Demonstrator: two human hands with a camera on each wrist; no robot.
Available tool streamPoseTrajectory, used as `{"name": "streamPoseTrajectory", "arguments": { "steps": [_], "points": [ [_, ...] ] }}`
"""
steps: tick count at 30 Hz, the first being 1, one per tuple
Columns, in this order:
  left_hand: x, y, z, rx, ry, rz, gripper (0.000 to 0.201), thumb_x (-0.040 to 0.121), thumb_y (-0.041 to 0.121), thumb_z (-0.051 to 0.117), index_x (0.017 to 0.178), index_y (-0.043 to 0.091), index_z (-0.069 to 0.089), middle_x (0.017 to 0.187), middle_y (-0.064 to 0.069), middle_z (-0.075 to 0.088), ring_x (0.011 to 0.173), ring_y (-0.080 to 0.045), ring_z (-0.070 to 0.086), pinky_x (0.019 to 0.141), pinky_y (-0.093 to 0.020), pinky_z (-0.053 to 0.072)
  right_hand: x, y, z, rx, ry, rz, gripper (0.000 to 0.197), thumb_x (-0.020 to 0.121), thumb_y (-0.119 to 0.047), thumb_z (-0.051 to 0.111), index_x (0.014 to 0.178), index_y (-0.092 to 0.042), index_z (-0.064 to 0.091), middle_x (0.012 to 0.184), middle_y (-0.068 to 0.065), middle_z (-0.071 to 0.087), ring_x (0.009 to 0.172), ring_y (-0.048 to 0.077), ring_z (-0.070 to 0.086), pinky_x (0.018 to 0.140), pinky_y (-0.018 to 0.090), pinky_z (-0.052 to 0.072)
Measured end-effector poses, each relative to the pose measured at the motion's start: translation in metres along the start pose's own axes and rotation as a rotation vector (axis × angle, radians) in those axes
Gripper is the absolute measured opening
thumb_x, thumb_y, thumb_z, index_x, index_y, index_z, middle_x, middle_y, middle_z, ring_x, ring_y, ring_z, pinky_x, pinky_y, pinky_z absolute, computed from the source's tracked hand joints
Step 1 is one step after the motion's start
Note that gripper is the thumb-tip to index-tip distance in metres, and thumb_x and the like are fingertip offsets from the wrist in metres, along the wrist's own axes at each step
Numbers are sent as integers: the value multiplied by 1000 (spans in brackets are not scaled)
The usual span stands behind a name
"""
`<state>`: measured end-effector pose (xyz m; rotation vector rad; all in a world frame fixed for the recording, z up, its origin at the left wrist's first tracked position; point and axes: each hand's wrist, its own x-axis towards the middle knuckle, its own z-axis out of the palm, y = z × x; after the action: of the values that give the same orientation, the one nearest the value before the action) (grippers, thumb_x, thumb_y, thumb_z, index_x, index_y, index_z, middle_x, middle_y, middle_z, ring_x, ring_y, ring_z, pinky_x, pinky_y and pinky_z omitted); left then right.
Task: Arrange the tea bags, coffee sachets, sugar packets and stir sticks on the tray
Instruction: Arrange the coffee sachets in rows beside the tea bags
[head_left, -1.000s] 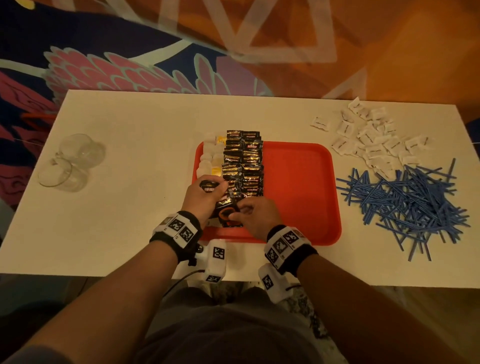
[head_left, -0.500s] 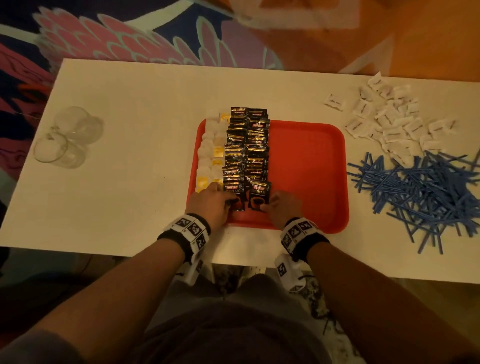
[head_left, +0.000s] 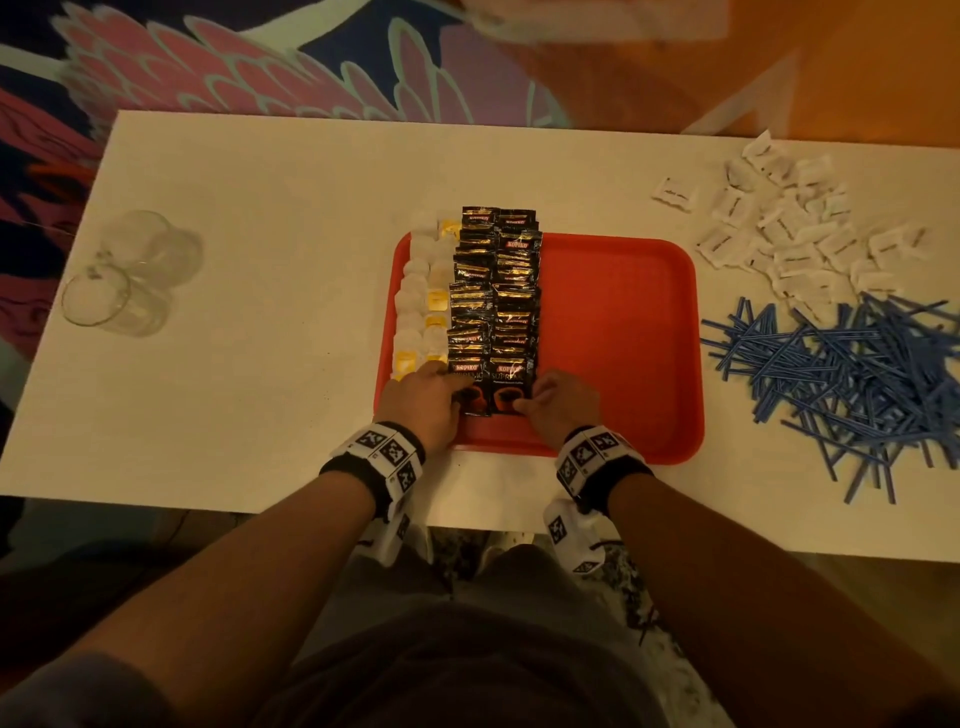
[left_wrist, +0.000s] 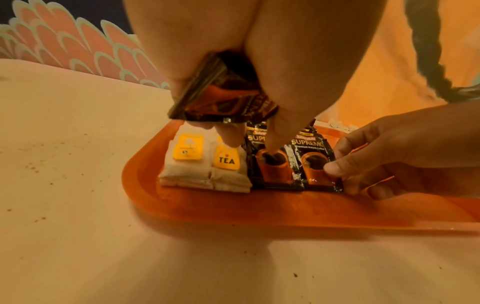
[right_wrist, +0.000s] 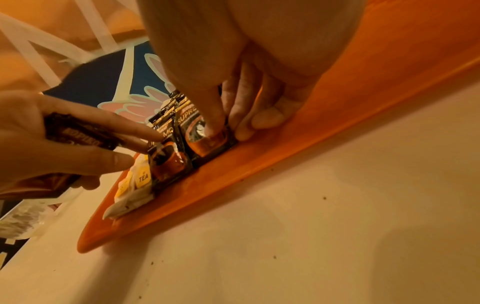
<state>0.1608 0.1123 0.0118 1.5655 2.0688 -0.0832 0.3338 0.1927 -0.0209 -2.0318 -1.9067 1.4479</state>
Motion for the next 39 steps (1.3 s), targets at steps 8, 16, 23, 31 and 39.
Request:
{"name": "streamPoseTrajectory", "arguments": {
  "steps": [8,16,23,31,39],
  "points": [
    [2,-6,1,-48,30,29,47,97,21,52,142,33,52,146,1,49,126,-26,54,98,-43,49,-3,0,0,47,15,25,24,80,-25,79,91,-19,59,86,-4,64,75,4,58,56,14,41],
    [-8,-3,-11,-328,197,-17,48,96,19,55,143,23,46,123,-7,63,107,-28,62,87,-35,49,-9,5,-6,80,49,19,25,79,-29,79,92,-19,60,85,-6,64,78,4,59,57,17,42],
    [-3,-1,-34,-777,345,-238,16,97,15,52,104,14,66,93,-3,67,85,-21,62,67,-21,43,-18,-16,-21,52,76,-91,18,86,-33,71,91,-20,60,81,-10,62,74,1,56,58,16,40],
    [3,11,-54,-1184,423,-232,12,92,13,67,95,25,67,100,-2,71,96,-21,68,88,-38,56,-41,-74,-9,389,-246,-219,21,82,-32,77,95,-19,67,94,0,73,87,16,70,74,32,58],
    [-4,8,-76,-1493,332,-302,16,84,2,73,84,18,70,91,-7,71,86,-24,69,77,-38,58,-40,-86,-9,296,-102,-334,25,81,-15,78,105,-9,72,93,0,70,82,9,66,68,14,50]
  ]
}}
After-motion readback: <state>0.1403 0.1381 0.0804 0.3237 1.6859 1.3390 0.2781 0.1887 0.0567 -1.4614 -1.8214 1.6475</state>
